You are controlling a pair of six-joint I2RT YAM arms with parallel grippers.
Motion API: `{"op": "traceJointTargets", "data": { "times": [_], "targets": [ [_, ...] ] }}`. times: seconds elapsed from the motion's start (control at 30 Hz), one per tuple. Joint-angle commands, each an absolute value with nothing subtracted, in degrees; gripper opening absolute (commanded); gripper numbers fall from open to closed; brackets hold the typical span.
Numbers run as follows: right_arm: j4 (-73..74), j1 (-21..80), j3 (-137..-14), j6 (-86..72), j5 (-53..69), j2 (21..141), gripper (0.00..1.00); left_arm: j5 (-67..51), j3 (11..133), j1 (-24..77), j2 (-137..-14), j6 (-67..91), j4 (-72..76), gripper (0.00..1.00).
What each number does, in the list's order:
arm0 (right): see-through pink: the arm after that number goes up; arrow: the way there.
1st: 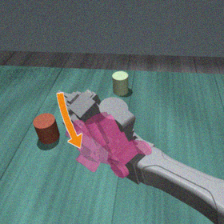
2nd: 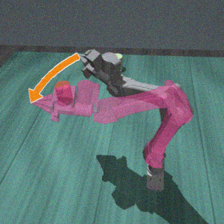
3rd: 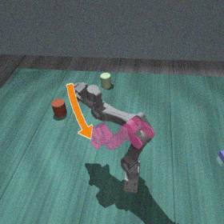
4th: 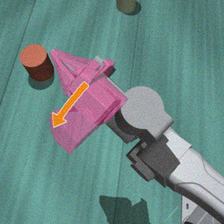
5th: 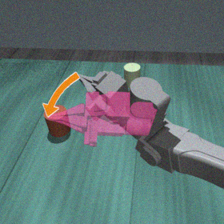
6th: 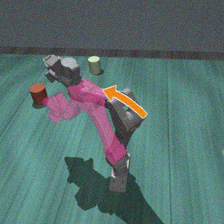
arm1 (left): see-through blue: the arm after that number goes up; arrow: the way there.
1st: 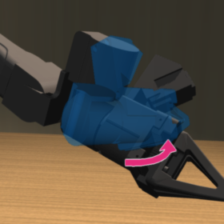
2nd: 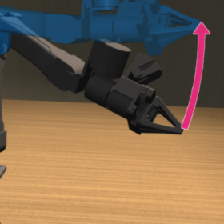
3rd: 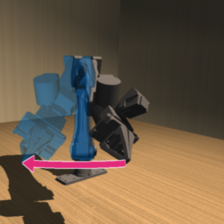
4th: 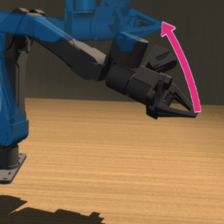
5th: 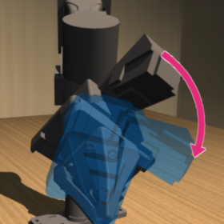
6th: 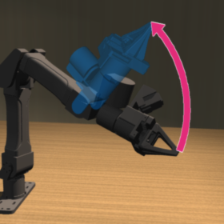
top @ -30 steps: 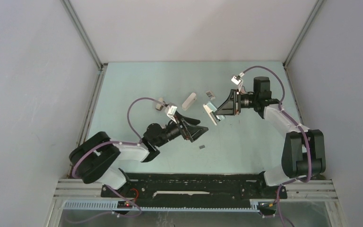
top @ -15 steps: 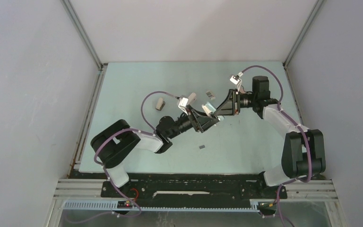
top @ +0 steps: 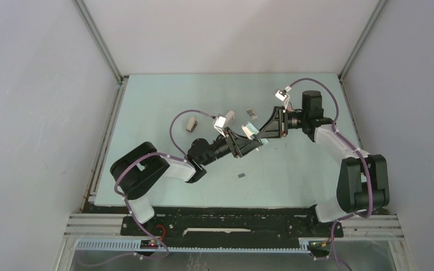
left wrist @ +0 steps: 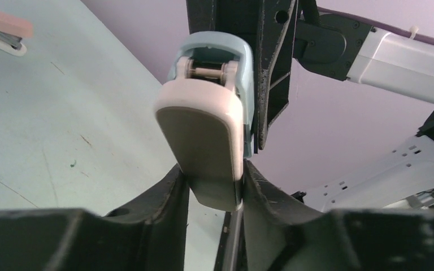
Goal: Unload the staples from the stapler
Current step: Unload the staple at the center of the board.
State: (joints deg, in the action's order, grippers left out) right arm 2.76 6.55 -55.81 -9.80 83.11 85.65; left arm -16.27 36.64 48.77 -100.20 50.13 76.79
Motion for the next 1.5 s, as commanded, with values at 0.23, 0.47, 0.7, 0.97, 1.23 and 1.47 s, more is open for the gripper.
{"op": "traceJointTargets", "data": {
  "times": [0.23,0.47,0.7,0.97,1.23,1.47],
  "targets": [
    [19.9,5.8,-59.7,11.2,78.6,85.7,0.0,-18.8,30.7,45.6,-97.7,46.7,79.9,0.02],
    [38.1,8.5,-65.6,31.9,65.7,87.1,0.0,-27.5,27.4,40.2,-93.3,37.1,71.5,0.0],
    [44.5,12.9,-66.0,44.3,53.9,88.4,0.0,-20.9,35.5,39.9,-85.9,11.7,30.3,0.0],
    [42.9,16.5,-63.3,48.5,42.2,88.4,0.0,-15.0,44.6,39.9,-87.5,-0.6,9.3,0.0],
    [40.8,18.9,-60.4,52.0,34.9,87.1,0.0,-9.8,47.1,39.9,-86.6,-7.0,2.9,0.0],
    [37.7,20.0,-58.4,53.0,29.3,88.4,0.0,-7.3,47.4,40.2,-88.3,-9.3,0.7,0.0]
  ]
}}
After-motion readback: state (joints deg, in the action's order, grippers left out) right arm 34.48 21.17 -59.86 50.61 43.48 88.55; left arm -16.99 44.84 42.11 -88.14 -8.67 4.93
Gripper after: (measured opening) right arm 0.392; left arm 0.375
